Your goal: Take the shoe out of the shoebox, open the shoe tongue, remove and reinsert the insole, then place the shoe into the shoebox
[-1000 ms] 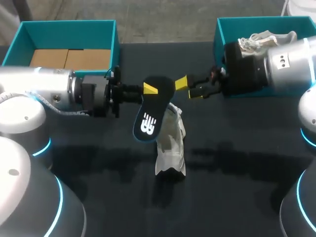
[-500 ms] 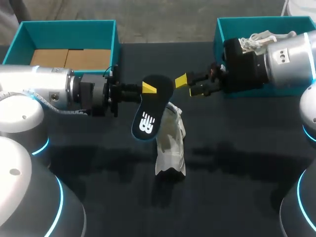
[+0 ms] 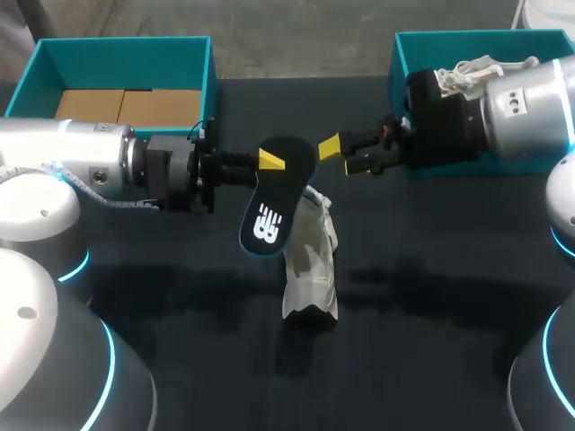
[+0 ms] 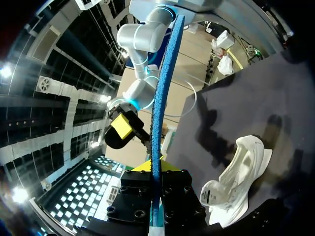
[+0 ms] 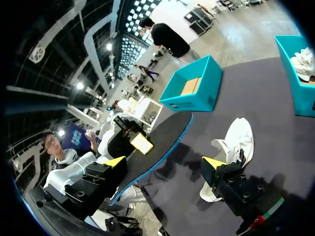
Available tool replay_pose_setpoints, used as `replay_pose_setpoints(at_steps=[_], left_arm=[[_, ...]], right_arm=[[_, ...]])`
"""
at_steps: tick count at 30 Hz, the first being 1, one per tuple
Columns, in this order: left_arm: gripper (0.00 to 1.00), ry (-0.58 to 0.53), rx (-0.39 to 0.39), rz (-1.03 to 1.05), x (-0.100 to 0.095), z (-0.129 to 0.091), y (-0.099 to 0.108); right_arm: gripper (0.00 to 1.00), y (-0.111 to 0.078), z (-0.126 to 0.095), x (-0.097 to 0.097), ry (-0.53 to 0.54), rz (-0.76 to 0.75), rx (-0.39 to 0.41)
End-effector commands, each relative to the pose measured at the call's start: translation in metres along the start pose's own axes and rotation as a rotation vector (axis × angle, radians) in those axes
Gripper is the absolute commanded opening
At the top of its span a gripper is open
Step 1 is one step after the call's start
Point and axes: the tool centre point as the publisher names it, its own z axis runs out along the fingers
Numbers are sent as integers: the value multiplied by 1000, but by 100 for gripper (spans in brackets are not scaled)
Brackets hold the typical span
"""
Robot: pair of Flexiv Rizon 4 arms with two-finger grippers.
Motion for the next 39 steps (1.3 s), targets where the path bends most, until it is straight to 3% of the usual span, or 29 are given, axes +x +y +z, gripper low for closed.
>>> replay_pose_setpoints(at_steps=[1,5,7,14,23,26,29,33,39], left_arm=[[0,2,0,0,0,-1,-1],[0,-6,11,-22,1,-1,-4],[0,-13,35,-63,2,-2,-10],[0,-25,79,-207,15,-4,-26],[0,-118,169,-412,22,-21,-29],[0,-151,207,-454,23,-24,-26],[0,-178,237,-477,25,-23,-21],[0,-168,183,-448,27,-17,-18],[0,-168,183,-448,27,-17,-18]], right_arm=[[100,-1,1,1,-6,2,-1],[100,-2,-2,1,-35,-15,3],[100,-3,-5,-1,-58,-70,69],[100,-14,-15,-11,-88,-259,159],[100,-19,-23,-11,-116,-539,323],[100,-23,-24,-10,-104,-550,363],[100,-23,-24,-10,-104,-550,363],[100,-23,-24,-10,-104,-550,363],[100,-23,-24,-10,-104,-550,363]])
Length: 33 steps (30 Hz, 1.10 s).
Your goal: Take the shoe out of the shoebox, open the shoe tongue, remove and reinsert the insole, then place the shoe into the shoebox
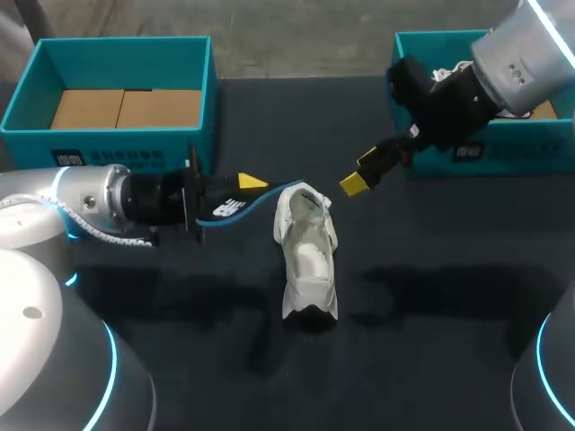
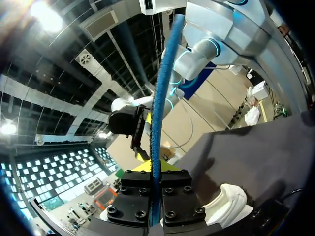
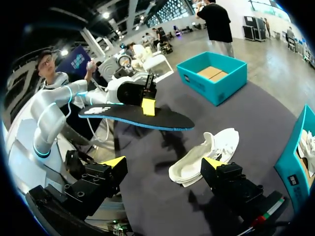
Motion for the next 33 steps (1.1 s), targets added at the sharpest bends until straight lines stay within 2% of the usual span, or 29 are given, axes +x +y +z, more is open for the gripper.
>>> replay_pose_setpoints(at_steps=[1,9,10,11,13,14,16,18,24,26,29,33], left_arm=[[0,-2,-4,1,1,2,-1],[0,-2,-4,1,1,2,-1],[0,9,-13,-6,1,1,1],[0,0,2,-39,2,0,3],[0,3,0,-56,4,0,4],[0,10,5,-66,6,1,3],[0,16,4,-78,9,2,1],[0,18,6,-107,12,3,0],[0,20,-3,-134,21,5,-10],[0,18,-5,-138,23,6,-13],[0,12,-2,-135,27,7,-16],[0,0,0,-133,31,7,-17]], right_arm=[[100,2,2,-1,-1,2,7],[100,2,2,-1,-1,2,7],[100,0,2,0,-12,-44,-21],[100,-2,2,1,-26,-43,-1],[100,-8,2,0,-36,-94,-28],[100,-13,2,-1,-43,-87,11],[100,-20,1,-1,-44,-143,-39],[100,-27,2,-1,-39,-184,-12],[100,-47,7,-3,-12,-268,-35],[100,-54,11,-4,-2,-289,-19],[100,-60,17,-5,-5,-330,21],[100,-65,21,-6,14,-341,15]])
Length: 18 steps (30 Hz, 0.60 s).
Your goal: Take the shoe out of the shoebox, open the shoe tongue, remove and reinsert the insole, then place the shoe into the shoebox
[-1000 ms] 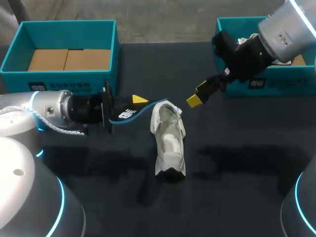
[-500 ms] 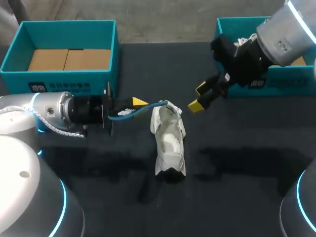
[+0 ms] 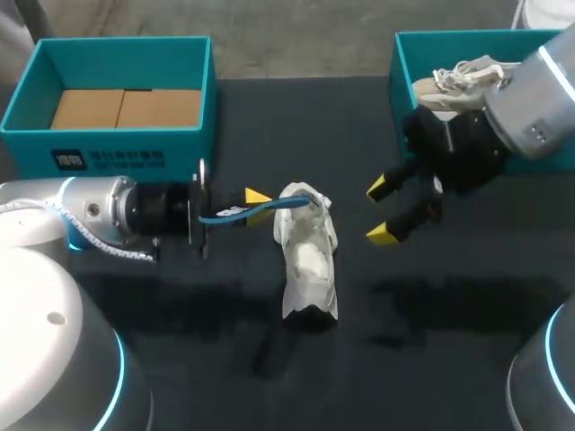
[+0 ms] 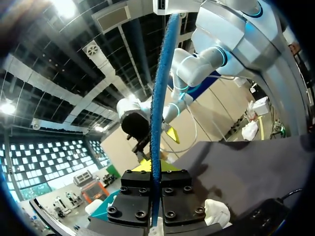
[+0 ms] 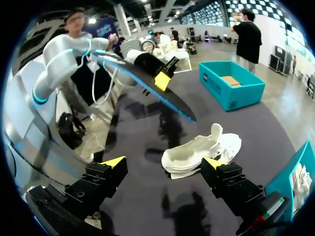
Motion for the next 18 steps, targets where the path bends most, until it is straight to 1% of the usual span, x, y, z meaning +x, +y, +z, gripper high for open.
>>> replay_pose_setpoints(at_steps=[1,16,17,18], left_arm=[[0,-16,-8,3,7,0,-4],[0,-16,-8,3,7,0,-4],[0,-10,-7,7,8,2,-5],[0,-7,-7,7,8,2,-5]], right_arm=[[100,-4,4,-1,2,-1,-14],[100,-4,4,-1,2,-1,-14],[100,-6,3,-2,-37,-44,-26],[100,-8,3,-3,-45,-47,-30]])
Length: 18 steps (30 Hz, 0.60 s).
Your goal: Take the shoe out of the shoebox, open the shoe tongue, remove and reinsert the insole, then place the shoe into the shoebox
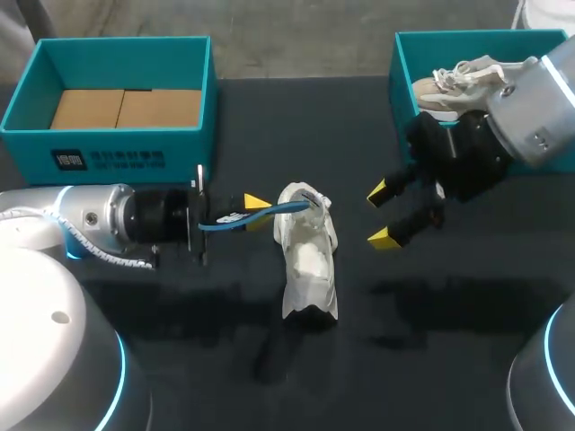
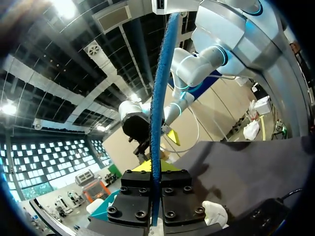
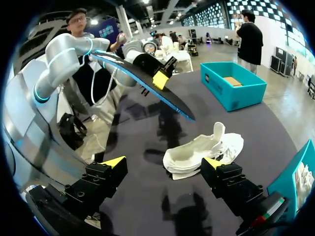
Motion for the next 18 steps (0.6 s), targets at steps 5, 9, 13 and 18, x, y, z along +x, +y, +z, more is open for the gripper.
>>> replay_pose_setpoints(at_steps=[5,9,13,18], left_arm=[[0,-1,5,-11,4,4,-3],[0,-13,1,-45,10,5,-1],[0,-17,-7,-69,18,5,10],[0,-17,-17,-83,26,3,21]], right_arm=[[100,-11,1,-8,-122,-152,35],[100,-17,6,-17,-129,-195,63],[100,-26,14,-26,-137,-231,74],[100,-35,27,-35,-125,-261,59]])
